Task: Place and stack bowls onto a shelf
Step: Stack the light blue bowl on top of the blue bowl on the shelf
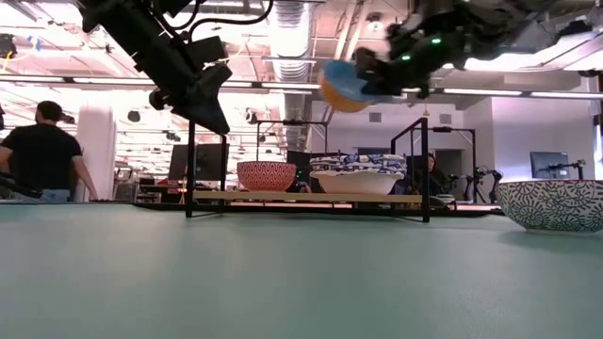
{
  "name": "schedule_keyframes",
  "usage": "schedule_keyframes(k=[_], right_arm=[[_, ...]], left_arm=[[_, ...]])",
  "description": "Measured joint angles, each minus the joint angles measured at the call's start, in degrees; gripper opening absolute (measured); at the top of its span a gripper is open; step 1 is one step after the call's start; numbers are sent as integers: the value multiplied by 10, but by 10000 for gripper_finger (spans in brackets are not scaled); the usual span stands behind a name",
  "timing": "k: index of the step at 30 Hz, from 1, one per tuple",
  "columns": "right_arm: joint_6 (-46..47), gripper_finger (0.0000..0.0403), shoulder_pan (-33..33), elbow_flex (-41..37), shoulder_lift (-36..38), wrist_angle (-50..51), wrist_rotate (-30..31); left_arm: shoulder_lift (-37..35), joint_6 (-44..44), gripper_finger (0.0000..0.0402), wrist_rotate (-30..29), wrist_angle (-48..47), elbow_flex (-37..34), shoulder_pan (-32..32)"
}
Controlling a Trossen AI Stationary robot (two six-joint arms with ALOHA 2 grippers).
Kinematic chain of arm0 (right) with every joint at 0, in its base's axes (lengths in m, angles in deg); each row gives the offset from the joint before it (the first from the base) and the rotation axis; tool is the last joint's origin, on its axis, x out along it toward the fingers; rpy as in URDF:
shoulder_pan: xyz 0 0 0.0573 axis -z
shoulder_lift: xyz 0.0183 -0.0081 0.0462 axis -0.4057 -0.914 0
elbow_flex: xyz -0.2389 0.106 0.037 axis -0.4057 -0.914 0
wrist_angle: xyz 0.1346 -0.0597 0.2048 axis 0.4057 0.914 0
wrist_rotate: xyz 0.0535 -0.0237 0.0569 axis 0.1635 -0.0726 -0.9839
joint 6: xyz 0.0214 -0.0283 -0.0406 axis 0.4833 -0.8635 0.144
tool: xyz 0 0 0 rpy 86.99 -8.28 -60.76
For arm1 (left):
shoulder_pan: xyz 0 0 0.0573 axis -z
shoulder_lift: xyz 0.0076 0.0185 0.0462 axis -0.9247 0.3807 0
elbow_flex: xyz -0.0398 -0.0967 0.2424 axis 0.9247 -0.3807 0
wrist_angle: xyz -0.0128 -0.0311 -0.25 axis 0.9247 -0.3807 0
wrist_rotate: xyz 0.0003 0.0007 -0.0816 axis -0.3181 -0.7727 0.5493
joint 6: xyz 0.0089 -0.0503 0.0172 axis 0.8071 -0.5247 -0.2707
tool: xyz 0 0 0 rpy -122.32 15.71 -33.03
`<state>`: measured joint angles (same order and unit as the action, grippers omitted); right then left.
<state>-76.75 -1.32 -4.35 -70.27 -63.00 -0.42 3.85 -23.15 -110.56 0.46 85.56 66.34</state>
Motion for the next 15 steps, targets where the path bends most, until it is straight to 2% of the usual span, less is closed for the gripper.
schedule_keyframes(k=[3, 8, 15], right_arm=[[2, 46, 0, 62, -59, 42, -22], [59, 46, 9, 168, -148, 177, -81], [61, 46, 16, 300, -257, 205, -159]], left_arm=[[0, 4, 84, -3, 0, 0, -4], [0, 0, 84, -3, 2, 0, -11], [0, 10, 84, -3, 18, 0, -25]])
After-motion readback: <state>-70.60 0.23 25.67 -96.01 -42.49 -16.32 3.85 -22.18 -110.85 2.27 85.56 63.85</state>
